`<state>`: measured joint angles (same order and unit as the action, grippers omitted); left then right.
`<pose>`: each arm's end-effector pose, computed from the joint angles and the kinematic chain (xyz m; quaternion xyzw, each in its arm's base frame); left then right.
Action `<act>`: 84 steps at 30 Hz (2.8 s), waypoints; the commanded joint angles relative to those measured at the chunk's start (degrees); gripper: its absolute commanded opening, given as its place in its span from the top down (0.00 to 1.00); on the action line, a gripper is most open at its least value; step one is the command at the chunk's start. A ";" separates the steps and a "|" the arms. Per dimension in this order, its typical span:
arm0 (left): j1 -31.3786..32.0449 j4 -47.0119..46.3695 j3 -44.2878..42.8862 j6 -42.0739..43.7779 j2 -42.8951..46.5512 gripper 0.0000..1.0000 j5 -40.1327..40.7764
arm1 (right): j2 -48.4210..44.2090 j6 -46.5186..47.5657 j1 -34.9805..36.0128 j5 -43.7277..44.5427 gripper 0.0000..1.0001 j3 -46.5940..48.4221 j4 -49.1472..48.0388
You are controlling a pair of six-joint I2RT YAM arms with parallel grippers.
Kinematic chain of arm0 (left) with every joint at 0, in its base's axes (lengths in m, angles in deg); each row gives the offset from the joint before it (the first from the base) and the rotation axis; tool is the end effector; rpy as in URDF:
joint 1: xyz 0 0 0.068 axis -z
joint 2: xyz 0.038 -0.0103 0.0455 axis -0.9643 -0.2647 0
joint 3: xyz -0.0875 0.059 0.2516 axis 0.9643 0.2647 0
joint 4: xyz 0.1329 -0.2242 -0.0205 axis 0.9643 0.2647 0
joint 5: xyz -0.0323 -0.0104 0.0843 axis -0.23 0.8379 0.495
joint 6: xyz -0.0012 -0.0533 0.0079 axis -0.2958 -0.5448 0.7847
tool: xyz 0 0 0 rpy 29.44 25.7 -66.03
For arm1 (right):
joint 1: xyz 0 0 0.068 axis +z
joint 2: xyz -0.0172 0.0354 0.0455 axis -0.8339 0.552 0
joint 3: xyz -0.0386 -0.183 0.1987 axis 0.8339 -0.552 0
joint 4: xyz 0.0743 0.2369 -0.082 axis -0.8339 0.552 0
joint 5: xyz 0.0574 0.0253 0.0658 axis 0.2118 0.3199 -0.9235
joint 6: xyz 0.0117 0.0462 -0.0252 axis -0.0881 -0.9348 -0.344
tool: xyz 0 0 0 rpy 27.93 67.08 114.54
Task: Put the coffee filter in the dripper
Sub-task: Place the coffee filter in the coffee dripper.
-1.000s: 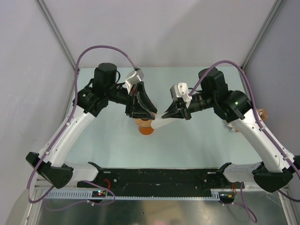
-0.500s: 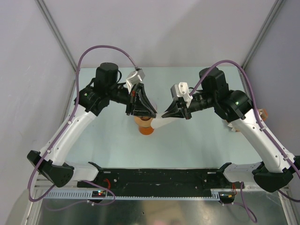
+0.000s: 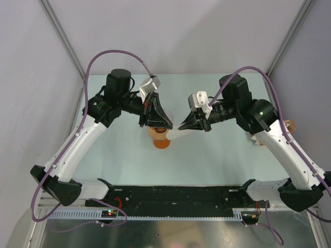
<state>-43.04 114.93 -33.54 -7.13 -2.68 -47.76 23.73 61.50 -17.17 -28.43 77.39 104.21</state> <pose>0.1996 -0.1627 0.4460 0.5038 0.5518 -0.5961 0.2939 0.1608 0.1692 0.4646 -0.6676 0.4357 0.3916 0.4594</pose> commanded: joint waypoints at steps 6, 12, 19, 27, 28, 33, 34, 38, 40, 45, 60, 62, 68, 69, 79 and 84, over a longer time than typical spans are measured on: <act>0.34 -0.77 -1.85 -0.75 0.45 0.92 -1.12 | -0.38 2.57 0.43 -0.64 1.00 2.16 1.36; 0.51 -0.79 -2.33 -1.03 -0.16 1.00 -1.06 | -0.44 2.04 0.54 -0.62 1.00 2.32 0.56; 0.51 -0.82 -2.04 -1.04 -0.50 1.00 -1.31 | -0.71 3.07 1.25 -0.43 1.00 2.34 -0.16; 0.51 -0.81 -2.23 -2.84 -1.02 1.00 -1.88 | -0.69 2.59 1.88 0.45 1.00 2.34 -2.12; 0.53 -0.79 -2.21 -2.77 -1.10 1.00 -2.10 | -0.62 2.40 1.93 0.63 1.00 2.33 -2.41; 0.51 -0.80 -2.55 -2.74 -1.58 1.00 -2.86 | -0.31 0.93 2.12 2.73 1.00 2.18 -4.02; 0.53 -0.83 -2.63 -2.77 -1.60 1.00 -2.85 | -0.17 0.47 2.09 3.31 1.00 2.17 -4.41; 0.55 -0.87 -2.75 -2.67 -1.75 1.00 -2.72 | 0.35 -1.13 2.24 4.54 1.00 2.53 -5.65; 0.53 -0.86 -2.72 -2.72 -1.76 1.00 -2.48 | 0.51 -1.74 2.35 4.78 1.00 2.58 -5.76; 0.73 -0.97 -2.57 -3.15 -1.72 1.00 -1.40 | 0.58 -3.19 3.22 5.42 1.00 2.37 -6.12; 0.73 -2.73 -1.91 -7.87 -2.12 1.00 2.52 | -1.00 -5.67 5.09 7.42 1.00 -0.39 -6.19; 0.75 -2.99 -1.88 -8.68 -2.20 1.00 3.89 | -0.82 -7.20 5.37 8.97 1.00 -0.46 -6.56; 0.82 -4.24 -0.94 -11.05 -1.45 1.00 10.15 | -0.63 -11.58 5.42 11.98 1.00 -1.16 -7.11; 0.82 -4.57 -0.68 -11.32 -1.18 1.00 10.91 | -0.72 -12.20 5.46 12.11 1.00 -1.52 -7.45; 1.65 -7.35 0.97 -11.78 0.73 0.96 16.97 | -2.14 -15.20 4.82 12.35 1.00 -4.40 -11.56; 0.35 -9.86 3.38 -11.84 4.35 0.55 19.48 | -3.56 -14.64 1.46 9.27 1.00 -5.91 -11.92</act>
<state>-42.01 111.83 -31.59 -18.73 -2.14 -32.68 22.22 47.81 -14.28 -14.01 72.49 95.01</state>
